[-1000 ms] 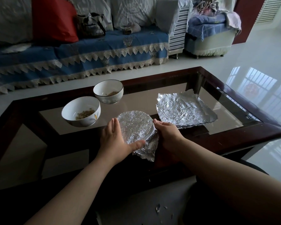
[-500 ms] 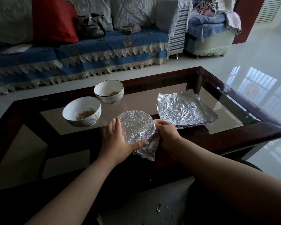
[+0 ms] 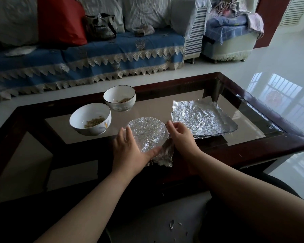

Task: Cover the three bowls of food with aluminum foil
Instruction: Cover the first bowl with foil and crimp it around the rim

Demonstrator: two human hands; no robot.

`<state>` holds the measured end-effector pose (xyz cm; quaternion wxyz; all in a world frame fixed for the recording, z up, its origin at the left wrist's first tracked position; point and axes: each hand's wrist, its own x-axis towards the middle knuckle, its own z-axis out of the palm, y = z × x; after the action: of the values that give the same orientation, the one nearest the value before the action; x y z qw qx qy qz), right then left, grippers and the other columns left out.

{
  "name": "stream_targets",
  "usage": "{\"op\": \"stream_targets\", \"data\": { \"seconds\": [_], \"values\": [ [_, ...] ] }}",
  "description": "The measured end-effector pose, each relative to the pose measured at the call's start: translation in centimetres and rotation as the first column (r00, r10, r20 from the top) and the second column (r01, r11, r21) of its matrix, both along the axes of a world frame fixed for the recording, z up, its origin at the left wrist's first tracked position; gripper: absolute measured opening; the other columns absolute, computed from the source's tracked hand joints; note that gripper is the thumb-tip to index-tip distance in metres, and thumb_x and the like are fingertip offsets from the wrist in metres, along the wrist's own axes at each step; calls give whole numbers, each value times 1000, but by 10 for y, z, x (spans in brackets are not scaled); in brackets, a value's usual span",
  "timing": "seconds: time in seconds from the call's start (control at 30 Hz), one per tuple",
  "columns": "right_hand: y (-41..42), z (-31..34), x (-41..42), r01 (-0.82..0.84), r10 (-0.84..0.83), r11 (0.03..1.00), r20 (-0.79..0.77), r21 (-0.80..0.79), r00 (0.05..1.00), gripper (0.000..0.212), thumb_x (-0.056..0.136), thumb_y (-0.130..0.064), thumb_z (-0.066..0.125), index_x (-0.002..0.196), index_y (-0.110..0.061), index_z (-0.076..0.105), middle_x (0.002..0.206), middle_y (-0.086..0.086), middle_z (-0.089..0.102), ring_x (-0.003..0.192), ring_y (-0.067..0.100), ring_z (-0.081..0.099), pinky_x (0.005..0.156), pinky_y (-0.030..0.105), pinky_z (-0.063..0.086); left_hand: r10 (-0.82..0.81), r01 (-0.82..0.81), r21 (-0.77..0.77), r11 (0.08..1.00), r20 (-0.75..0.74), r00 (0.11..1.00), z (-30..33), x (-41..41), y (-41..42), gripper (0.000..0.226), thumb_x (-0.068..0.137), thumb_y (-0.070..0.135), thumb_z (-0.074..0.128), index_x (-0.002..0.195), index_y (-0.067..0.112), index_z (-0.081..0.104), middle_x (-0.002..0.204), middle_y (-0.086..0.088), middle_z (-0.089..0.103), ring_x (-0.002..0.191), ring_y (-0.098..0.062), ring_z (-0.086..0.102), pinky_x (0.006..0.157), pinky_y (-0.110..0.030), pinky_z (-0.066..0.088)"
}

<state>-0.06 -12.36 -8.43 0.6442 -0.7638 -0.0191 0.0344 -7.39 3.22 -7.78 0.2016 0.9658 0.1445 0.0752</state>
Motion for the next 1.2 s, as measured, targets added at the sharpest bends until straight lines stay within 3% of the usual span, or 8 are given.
{"op": "stream_targets", "data": {
  "seconds": [0.07,0.17,0.3,0.47,0.7,0.83,0.97,1.2],
  "values": [
    [-1,-4,-4,-16,18,999,33,-45,999,30,90,-37,62,104,-10,59,85,-5,63,74,5,60,59,9,45,-13,12,-18,1000,-42,999,2,2,0,134,51,88,40,151,7,1,159,-17,0,143,-35,5,117,-42,7],
    [-1,-8,-4,-28,29,999,20,-44,999,25,90,-33,62,101,-11,59,84,-4,63,76,8,61,63,15,44,-57,52,-54,997,-102,993,5,6,12,147,44,102,26,151,7,-4,159,-16,-3,146,-32,-2,117,-40,2],
    [-2,-9,-3,-32,33,999,21,-32,999,18,92,-31,60,93,-13,57,80,-4,63,70,6,59,62,14,45,-108,115,126,985,-61,992,7,10,28,150,32,104,2,151,12,-8,159,-12,-13,146,-30,-6,117,-42,-1],
    [-1,-8,-4,-43,44,999,-20,17,999,16,93,-30,58,87,-16,53,75,-1,57,62,7,52,54,12,41,-331,337,116,934,-72,941,11,16,37,146,36,105,13,152,18,-9,159,-6,-16,146,-19,-14,117,-33,-8],
    [-3,-11,-11,-52,91,975,-178,214,980,16,96,-30,54,98,-15,59,96,17,65,79,21,63,76,36,54,-281,281,-15,960,-61,958,3,19,34,151,34,103,32,152,17,-4,161,-4,-5,147,-20,-4,120,-39,4],
    [-2,-11,-11,11,40,962,-181,273,983,11,95,-20,57,88,-13,62,80,4,69,68,8,65,66,23,55,-260,259,-25,965,-40,965,3,15,28,142,41,93,37,153,15,-2,161,-5,-5,147,-21,-2,119,-38,3],
    [0,-14,-9,61,17,949,-245,310,969,15,93,-21,59,84,-11,65,79,9,69,76,23,65,83,43,54,-247,247,-22,969,-24,969,2,15,27,141,41,93,37,153,15,1,161,-5,-2,146,-22,-1,118,-37,4],
    [2,-16,-9,128,-100,978,-169,164,981,20,92,-25,60,76,-13,60,65,0,61,58,8,56,58,17,48,-248,248,-21,969,-19,969,0,15,28,140,42,93,37,153,16,1,161,-4,-2,146,-22,-1,118,-37,4]
  ]
}}
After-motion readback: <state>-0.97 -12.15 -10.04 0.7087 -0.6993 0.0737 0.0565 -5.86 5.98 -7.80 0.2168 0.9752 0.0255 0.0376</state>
